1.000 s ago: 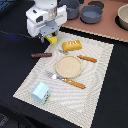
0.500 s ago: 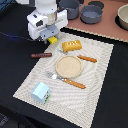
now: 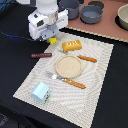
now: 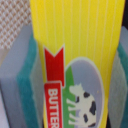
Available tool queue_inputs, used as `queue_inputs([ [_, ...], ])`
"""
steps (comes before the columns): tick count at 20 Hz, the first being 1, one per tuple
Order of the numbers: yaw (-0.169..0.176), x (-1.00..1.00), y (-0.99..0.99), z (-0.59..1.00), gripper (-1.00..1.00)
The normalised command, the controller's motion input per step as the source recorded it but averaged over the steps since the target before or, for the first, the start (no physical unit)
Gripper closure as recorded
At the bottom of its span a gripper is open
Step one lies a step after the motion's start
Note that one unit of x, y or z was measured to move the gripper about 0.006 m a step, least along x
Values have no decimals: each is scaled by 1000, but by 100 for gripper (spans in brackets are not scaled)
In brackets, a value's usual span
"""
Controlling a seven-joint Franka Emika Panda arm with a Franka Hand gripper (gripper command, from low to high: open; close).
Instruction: Interact with the objects in diverse but meaningful ways.
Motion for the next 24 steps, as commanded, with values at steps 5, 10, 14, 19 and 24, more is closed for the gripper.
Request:
queue_inputs([
  [5,-33,540,-619,930,100],
  [10,-26,491,-714,295,100],
  [14,0,239,-848,34,100],
  [19,0,41,-967,-9,100],
  [24,-3,-186,-644,-327,100],
])
